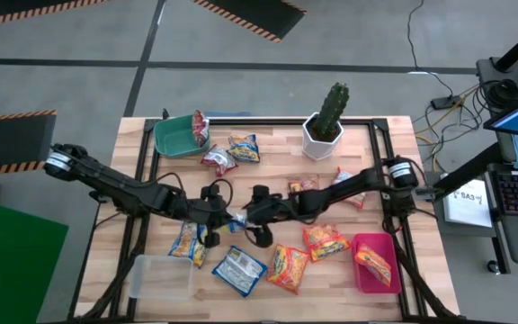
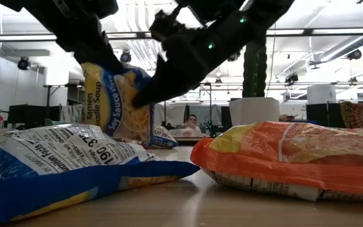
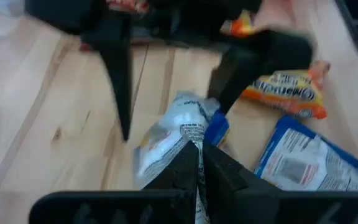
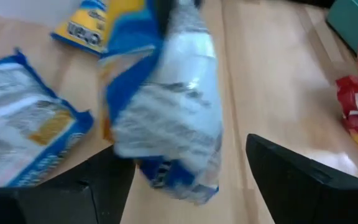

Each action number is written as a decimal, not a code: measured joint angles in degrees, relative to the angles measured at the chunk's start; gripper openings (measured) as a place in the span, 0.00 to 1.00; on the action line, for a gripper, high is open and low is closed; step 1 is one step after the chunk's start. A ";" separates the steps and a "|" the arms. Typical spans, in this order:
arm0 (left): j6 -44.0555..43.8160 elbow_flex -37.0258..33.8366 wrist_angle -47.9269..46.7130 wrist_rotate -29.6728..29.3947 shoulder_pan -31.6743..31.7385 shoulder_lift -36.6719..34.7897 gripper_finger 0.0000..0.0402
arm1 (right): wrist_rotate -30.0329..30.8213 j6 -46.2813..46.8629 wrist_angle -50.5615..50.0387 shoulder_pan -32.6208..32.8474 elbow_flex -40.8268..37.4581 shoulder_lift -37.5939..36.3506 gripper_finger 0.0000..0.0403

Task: Sort Maruchan noodles
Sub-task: Put the middle left blue noodle pack into the transparent bin

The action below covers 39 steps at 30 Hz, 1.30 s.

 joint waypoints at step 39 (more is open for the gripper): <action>12.53 0.69 6.06 -2.68 -0.83 -7.11 0.56 | -3.06 1.54 6.65 -0.04 -16.18 -16.75 0.07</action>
